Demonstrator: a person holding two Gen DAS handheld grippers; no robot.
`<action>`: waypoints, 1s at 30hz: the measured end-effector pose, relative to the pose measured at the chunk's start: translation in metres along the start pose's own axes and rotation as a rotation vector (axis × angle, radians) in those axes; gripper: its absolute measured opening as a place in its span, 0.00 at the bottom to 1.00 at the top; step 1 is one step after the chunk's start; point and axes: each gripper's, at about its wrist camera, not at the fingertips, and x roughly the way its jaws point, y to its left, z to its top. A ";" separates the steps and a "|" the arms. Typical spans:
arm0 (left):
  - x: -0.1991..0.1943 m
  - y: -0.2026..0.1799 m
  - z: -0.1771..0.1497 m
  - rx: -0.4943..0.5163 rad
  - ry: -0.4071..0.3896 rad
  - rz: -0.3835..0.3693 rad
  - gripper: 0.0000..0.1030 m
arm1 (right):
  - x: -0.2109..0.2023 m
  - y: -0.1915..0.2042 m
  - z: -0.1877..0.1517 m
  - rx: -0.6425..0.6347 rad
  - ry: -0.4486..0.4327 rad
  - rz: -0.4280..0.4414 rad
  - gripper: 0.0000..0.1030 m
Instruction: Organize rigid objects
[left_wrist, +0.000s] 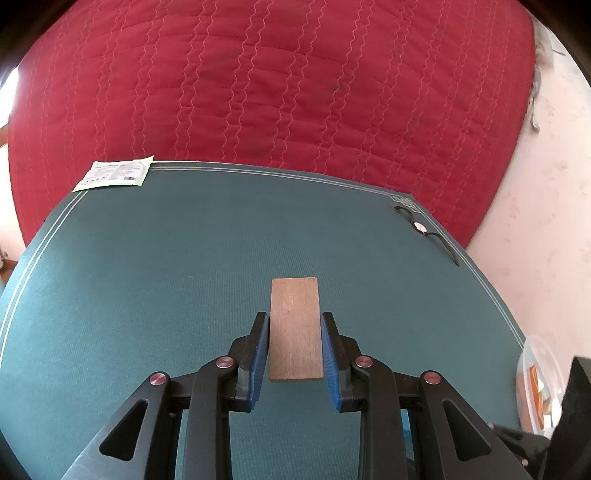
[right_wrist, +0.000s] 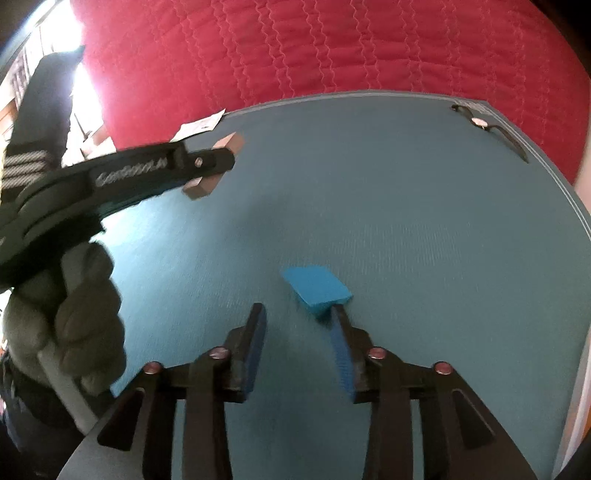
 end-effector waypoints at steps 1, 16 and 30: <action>0.000 0.000 0.000 0.000 0.001 0.001 0.28 | 0.002 0.000 0.003 0.000 -0.003 -0.003 0.45; 0.002 0.003 0.000 -0.007 0.010 0.012 0.28 | 0.012 0.011 0.011 -0.055 -0.040 -0.121 0.31; -0.003 -0.015 -0.003 0.051 -0.009 0.021 0.28 | -0.047 -0.013 0.001 -0.015 -0.121 -0.123 0.30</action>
